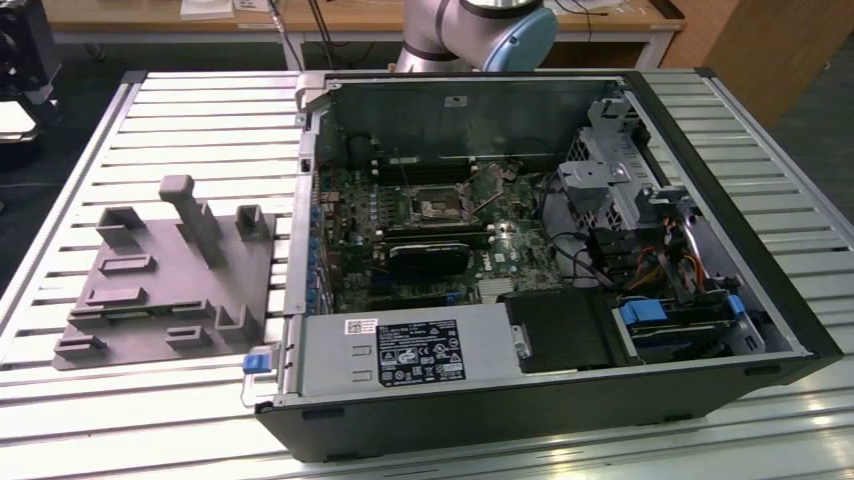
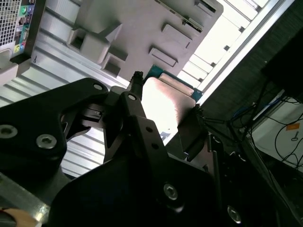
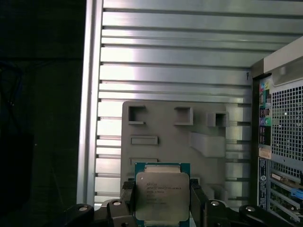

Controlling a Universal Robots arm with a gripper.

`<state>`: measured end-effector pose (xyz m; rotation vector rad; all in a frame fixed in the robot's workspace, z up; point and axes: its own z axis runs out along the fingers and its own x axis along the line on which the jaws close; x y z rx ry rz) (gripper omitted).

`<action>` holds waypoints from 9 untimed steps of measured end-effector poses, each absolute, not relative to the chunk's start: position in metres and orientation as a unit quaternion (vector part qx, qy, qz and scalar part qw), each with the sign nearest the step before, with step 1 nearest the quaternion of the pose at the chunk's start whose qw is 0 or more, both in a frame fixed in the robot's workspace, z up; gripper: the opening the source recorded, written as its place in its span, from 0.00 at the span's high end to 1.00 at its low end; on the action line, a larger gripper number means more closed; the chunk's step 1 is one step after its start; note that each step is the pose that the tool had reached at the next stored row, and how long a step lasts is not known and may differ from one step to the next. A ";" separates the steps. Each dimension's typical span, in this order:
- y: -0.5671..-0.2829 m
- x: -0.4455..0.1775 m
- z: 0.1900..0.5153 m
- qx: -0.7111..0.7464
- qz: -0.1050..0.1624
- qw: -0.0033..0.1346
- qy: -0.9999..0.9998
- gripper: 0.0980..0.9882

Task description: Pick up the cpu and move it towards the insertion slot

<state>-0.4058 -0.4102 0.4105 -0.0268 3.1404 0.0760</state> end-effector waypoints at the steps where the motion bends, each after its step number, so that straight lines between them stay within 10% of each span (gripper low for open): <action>1: -0.410 -0.405 0.411 -0.009 0.024 0.000 1.000 0.50; 9: -0.410 -0.396 0.411 -0.009 0.024 0.000 1.000 0.50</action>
